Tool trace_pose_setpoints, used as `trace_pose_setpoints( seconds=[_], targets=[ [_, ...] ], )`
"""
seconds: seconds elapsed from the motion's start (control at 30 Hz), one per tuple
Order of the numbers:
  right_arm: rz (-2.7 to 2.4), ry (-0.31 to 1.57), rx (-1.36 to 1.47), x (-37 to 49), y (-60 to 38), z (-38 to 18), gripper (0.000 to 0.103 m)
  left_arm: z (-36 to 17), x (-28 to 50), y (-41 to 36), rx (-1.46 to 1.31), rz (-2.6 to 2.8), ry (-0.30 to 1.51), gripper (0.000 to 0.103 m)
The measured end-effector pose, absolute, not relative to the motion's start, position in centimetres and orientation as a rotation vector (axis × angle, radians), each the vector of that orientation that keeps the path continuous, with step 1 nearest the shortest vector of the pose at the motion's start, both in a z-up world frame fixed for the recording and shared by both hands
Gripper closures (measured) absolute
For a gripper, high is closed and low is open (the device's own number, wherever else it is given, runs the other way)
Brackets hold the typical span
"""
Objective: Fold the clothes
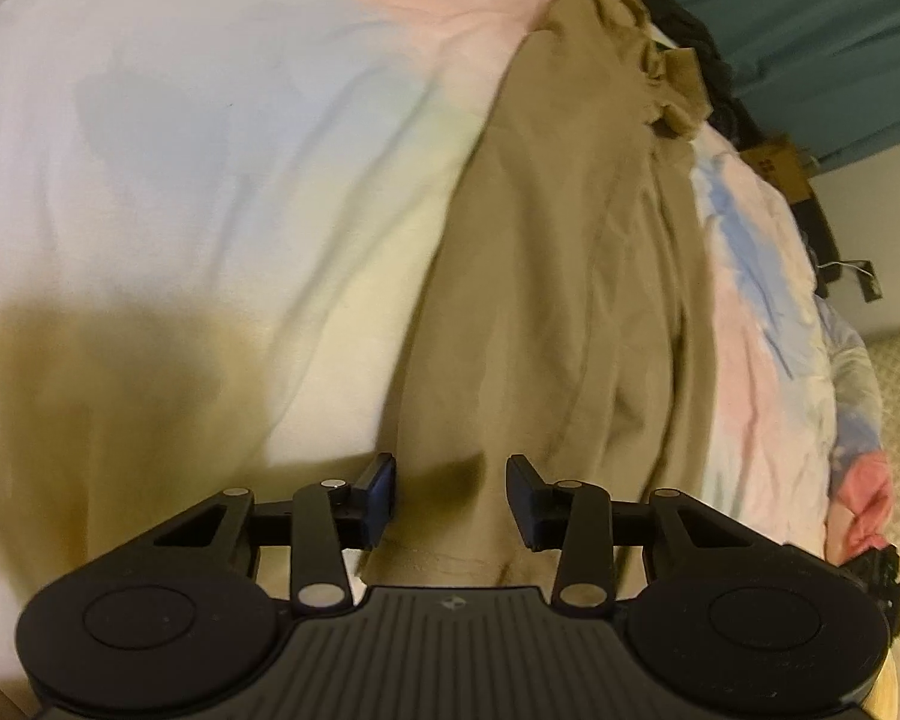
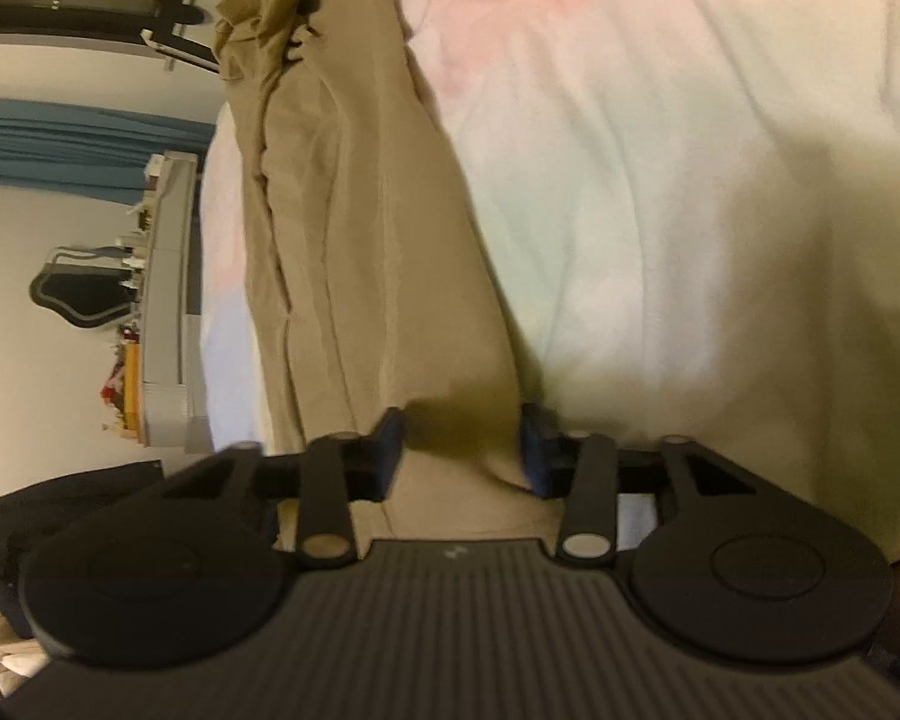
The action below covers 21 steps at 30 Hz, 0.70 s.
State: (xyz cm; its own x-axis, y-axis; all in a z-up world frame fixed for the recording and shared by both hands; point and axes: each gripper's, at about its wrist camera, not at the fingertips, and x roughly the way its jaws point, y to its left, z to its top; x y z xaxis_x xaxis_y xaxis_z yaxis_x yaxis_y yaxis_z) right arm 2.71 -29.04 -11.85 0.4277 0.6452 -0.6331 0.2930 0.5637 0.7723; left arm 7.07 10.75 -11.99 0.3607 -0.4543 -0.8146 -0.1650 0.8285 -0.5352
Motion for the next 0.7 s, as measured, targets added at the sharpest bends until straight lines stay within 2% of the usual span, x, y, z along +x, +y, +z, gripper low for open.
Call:
trace_pose_setpoints(
  seconds=[0.07, 0.13, 0.3, 0.37, 0.4, 0.47, 0.53, 0.57, 0.63, 0.7],
  targets=[
    [0.279, 1.153, 0.976, 2.7, -28.7, -11.7, 0.068, -12.2, 6.9, 11.6, -0.592, -0.202, 1.225, 0.053],
    [0.282, 1.157, 0.953, 2.6, -28.4, -11.7, 0.068, -12.1, 6.7, 11.2, -0.559, -0.23, 1.231, 0.043],
    [0.289, 1.19, 0.898, 2.9, -27.7, -11.8, 0.068, -11.9, 6.5, 10.2, -0.497, -0.271, 1.224, 0.047],
    [0.31, 1.198, 0.866, 3.0, -26.9, -11.8, 0.066, -11.7, 6.4, 10.0, -0.495, -0.286, 1.201, 0.051],
    [0.319, 1.196, 0.841, 2.9, -26.5, -11.6, 0.066, -11.7, 6.4, 9.9, -0.49, -0.289, 1.195, 0.057],
    [0.349, 1.19, 0.791, 2.7, -25.9, -11.0, 0.066, -11.4, 6.1, 9.6, -0.473, -0.304, 1.184, 0.07],
    [0.377, 1.179, 0.744, 2.4, -25.4, -10.4, 0.068, -11.0, 5.8, 9.3, -0.452, -0.319, 1.167, 0.09],
    [0.379, 1.171, 0.718, 2.2, -25.1, -10.1, 0.071, -10.7, 5.5, 9.3, -0.448, -0.327, 1.153, 0.092],
    [0.388, 1.153, 0.684, 1.9, -24.8, -9.4, 0.088, -10.0, 4.8, 9.3, -0.443, -0.34, 1.121, 0.094],
    [0.404, 1.125, 0.699, 1.7, -25.0, -8.7, 0.092, -9.3, 4.2, 9.4, -0.449, -0.344, 1.088, 0.095]
  ],
)
